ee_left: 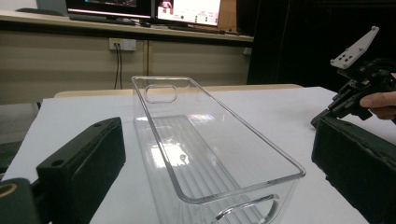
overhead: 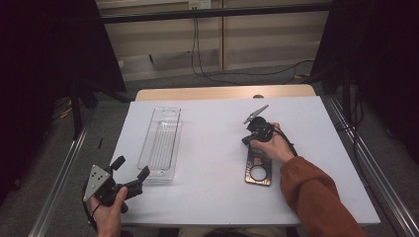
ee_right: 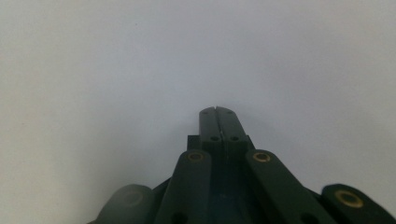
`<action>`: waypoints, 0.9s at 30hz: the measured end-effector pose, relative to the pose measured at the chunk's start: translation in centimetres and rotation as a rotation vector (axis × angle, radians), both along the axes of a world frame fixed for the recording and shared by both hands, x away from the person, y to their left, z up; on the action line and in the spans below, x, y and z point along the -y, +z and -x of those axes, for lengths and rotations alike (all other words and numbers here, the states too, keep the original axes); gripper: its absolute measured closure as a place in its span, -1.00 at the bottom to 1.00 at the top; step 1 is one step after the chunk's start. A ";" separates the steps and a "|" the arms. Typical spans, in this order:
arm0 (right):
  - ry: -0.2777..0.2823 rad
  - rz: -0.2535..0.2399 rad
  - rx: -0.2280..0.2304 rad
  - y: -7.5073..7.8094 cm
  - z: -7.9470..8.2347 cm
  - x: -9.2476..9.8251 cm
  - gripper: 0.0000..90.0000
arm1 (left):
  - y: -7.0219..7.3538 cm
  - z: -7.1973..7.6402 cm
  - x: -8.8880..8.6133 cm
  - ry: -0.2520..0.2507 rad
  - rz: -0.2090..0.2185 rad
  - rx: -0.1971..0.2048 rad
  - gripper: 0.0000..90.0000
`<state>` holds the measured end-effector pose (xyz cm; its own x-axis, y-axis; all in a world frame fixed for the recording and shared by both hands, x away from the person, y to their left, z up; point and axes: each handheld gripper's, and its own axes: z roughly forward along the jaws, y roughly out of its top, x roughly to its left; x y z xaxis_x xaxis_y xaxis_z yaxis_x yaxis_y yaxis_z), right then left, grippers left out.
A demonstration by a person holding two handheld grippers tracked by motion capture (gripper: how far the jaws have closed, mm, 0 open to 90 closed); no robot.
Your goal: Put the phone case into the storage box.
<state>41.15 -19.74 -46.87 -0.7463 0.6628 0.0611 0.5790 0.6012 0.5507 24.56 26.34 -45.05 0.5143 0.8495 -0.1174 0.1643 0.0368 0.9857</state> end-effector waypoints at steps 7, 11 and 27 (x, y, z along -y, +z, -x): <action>-0.019 0.007 -0.009 0.1 0.1 0.8 1.00 | 0.0 0.0 0.0 -0.001 -0.002 0.000 -0.94; -0.025 0.015 -0.009 0.1 0.1 1.3 1.00 | 0.0 0.1 -0.1 -0.002 -0.001 0.000 -0.94; -0.063 0.025 -0.020 0.2 0.2 3.2 1.00 | 0.0 0.2 -0.1 0.006 -0.010 -0.001 -0.94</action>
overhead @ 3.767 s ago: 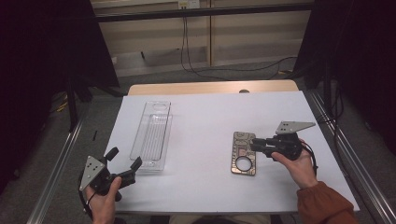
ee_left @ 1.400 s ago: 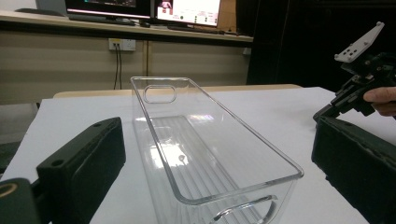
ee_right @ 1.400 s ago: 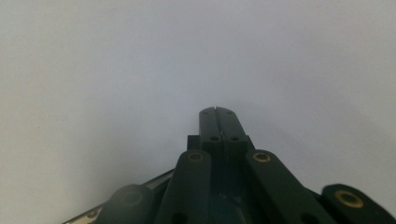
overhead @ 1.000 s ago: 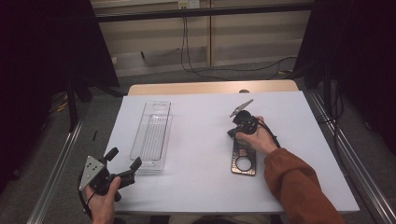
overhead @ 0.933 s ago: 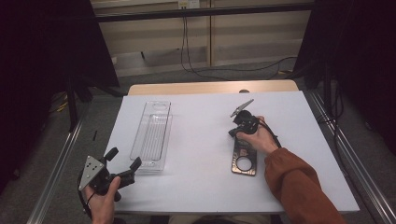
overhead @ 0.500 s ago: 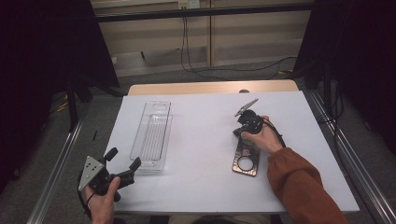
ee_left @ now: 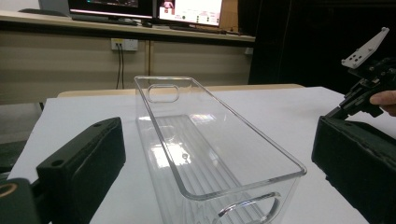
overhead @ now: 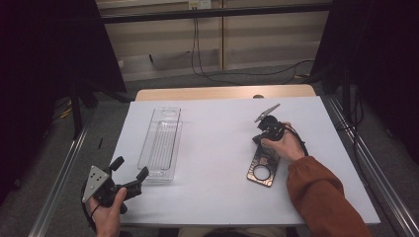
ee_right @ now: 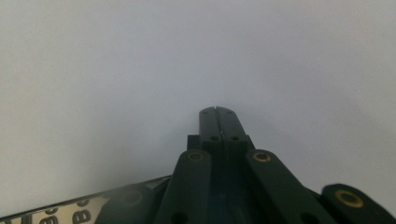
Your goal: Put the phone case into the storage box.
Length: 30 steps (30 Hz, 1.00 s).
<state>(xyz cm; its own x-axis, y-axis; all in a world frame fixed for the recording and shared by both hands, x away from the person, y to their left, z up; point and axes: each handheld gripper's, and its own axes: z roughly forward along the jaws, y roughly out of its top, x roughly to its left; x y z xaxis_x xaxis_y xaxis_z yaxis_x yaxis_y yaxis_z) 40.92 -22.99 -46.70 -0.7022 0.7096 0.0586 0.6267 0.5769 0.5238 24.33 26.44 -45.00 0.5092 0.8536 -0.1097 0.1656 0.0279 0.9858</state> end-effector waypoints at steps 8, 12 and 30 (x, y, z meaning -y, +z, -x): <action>-0.034 0.004 -0.001 0.0 -0.1 1.1 1.00 | 0.0 0.0 0.0 -0.001 0.003 -0.002 -0.94; -0.043 0.006 -0.005 0.0 0.0 1.8 1.00 | 0.0 0.0 0.0 -0.002 0.002 -0.001 -0.94; -0.061 -0.001 0.017 -0.1 1.7 4.2 1.00 | 0.0 0.1 0.0 0.004 0.012 0.000 -0.94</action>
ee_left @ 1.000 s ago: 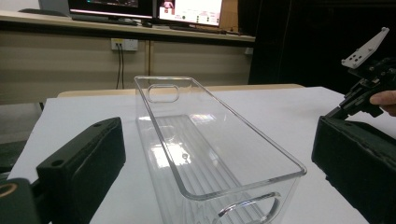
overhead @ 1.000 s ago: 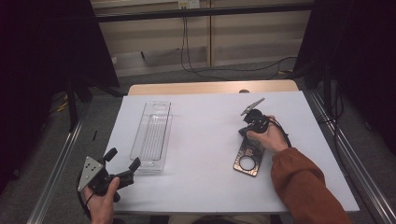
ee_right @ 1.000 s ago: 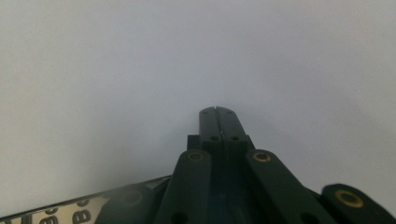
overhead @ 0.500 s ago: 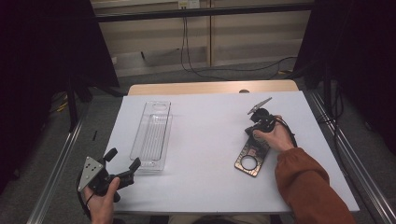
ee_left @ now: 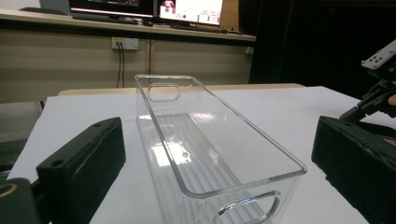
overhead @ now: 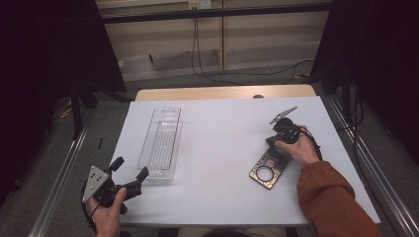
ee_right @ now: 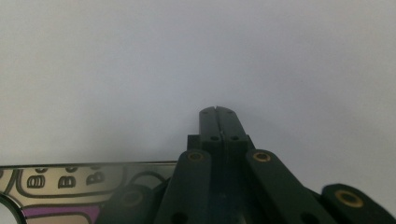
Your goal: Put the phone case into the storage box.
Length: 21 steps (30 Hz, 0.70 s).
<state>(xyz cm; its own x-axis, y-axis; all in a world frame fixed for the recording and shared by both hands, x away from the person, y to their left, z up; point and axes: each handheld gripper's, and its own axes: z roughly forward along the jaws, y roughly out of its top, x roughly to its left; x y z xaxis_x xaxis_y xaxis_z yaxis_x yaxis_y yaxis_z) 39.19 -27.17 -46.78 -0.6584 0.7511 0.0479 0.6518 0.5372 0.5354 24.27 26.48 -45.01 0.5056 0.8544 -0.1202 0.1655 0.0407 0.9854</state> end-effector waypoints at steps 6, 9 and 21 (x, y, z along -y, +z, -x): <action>-0.008 -0.012 0.005 -0.1 0.4 0.6 1.00 | 0.0 0.0 0.0 -0.001 -0.003 -0.003 -0.94; -0.012 -0.027 0.009 -0.2 0.8 1.2 1.00 | 0.0 0.0 0.0 0.004 -0.003 -0.005 -0.94; -0.028 -0.030 0.010 -0.2 1.9 2.5 1.00 | 0.0 0.0 0.0 0.005 -0.007 -0.005 -0.94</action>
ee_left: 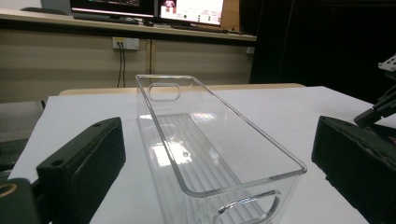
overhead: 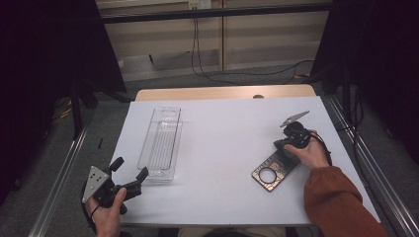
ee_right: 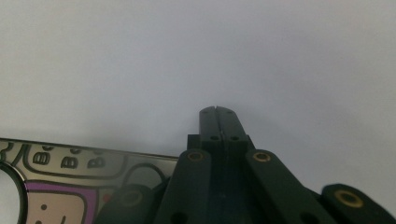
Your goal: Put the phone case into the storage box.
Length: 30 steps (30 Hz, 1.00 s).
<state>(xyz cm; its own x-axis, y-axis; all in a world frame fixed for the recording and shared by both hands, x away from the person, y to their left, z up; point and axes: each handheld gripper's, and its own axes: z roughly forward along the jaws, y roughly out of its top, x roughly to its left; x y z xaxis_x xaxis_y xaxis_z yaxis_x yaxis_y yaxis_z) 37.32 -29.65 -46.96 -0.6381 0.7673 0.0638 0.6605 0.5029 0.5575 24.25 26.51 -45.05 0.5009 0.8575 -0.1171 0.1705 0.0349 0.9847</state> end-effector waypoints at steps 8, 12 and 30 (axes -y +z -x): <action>-0.016 0.004 0.000 0.0 1.1 1.1 1.00 | 0.0 0.0 0.0 -0.001 0.000 -0.001 -0.94; -0.016 0.007 0.009 0.0 1.5 1.5 1.00 | 0.0 0.0 0.1 -0.001 -0.001 -0.003 -0.94; -0.052 -0.008 0.010 0.0 3.6 3.9 1.00 | 0.0 0.0 0.1 -0.005 -0.004 -0.003 -0.93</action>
